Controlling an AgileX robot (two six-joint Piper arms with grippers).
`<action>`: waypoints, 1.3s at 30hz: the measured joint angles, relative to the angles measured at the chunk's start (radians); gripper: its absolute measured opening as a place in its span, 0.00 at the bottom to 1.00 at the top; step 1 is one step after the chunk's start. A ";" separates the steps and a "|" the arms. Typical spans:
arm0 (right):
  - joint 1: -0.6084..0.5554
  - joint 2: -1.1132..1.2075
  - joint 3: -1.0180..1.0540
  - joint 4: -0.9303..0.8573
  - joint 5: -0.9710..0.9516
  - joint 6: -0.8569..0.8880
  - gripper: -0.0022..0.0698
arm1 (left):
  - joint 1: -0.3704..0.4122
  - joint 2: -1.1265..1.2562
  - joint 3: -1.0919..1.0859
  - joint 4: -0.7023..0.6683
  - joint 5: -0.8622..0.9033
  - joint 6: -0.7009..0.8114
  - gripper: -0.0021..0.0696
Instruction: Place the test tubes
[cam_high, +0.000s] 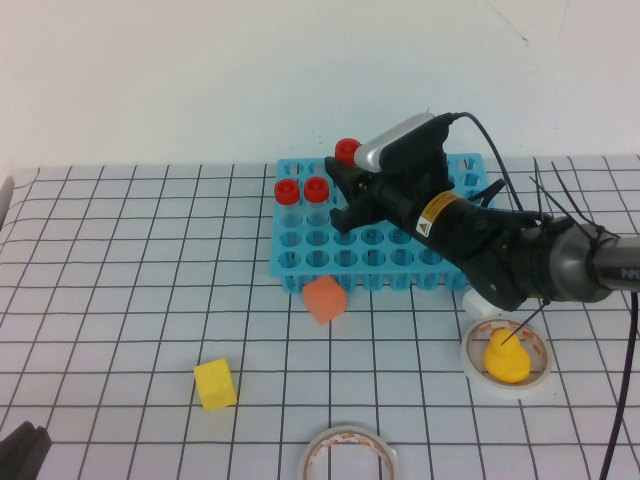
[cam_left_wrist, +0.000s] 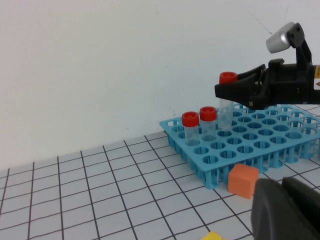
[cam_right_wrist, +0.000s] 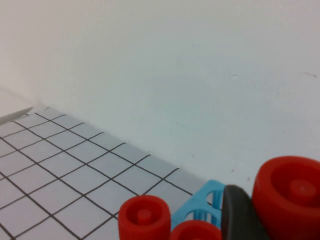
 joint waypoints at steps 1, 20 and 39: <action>0.000 0.000 0.000 0.002 0.000 0.000 0.41 | 0.000 0.000 0.000 0.000 0.000 0.000 0.03; 0.004 0.002 -0.001 0.002 0.041 0.042 0.41 | 0.000 0.000 0.000 0.000 0.000 0.000 0.03; 0.004 0.042 -0.015 0.052 0.042 0.048 0.41 | 0.000 0.000 0.000 0.000 0.000 0.000 0.03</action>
